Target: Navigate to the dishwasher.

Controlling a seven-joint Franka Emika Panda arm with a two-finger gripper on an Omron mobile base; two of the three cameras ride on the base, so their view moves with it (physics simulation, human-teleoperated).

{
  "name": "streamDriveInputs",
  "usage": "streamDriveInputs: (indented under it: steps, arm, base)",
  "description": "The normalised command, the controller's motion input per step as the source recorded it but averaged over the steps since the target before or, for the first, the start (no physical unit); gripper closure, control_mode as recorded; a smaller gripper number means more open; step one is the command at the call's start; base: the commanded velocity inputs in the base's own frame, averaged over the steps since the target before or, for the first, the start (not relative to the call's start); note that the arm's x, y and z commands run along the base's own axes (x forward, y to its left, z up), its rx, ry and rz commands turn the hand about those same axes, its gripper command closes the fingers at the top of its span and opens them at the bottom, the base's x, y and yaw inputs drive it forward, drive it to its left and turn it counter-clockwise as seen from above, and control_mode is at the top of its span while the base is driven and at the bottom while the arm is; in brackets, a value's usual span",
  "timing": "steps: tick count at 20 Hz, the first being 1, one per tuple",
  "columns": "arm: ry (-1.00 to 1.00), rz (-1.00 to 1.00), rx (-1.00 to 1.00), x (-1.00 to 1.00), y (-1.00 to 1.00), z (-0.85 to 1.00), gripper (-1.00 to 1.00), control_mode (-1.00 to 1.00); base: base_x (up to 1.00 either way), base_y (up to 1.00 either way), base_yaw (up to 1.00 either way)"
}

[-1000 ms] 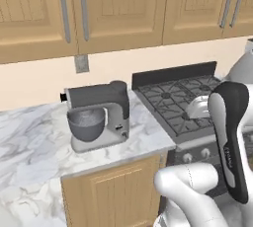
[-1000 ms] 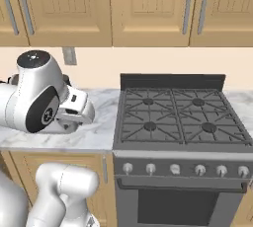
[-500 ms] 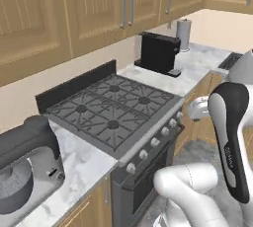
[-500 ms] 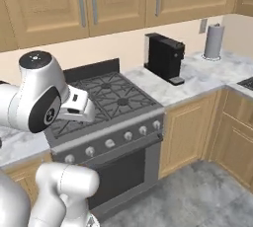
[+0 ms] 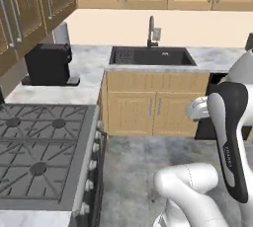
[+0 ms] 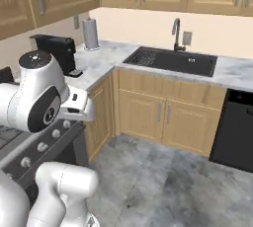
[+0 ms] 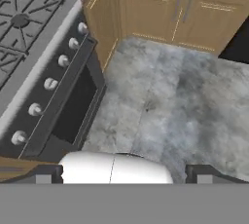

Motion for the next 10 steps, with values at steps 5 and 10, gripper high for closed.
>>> streamDriveInputs:
  steps: [5, 10]
  arm:
    - [0.00, 0.00, 0.00, 0.00, 0.00, 0.00, -1.00, 1.00]
    - [0.00, 0.00, 0.00, 0.00, 0.00, 0.00, -1.00, 1.00]
  base:
    - [0.00, 0.00, -1.00]
    - [0.14, 0.00, -0.87]
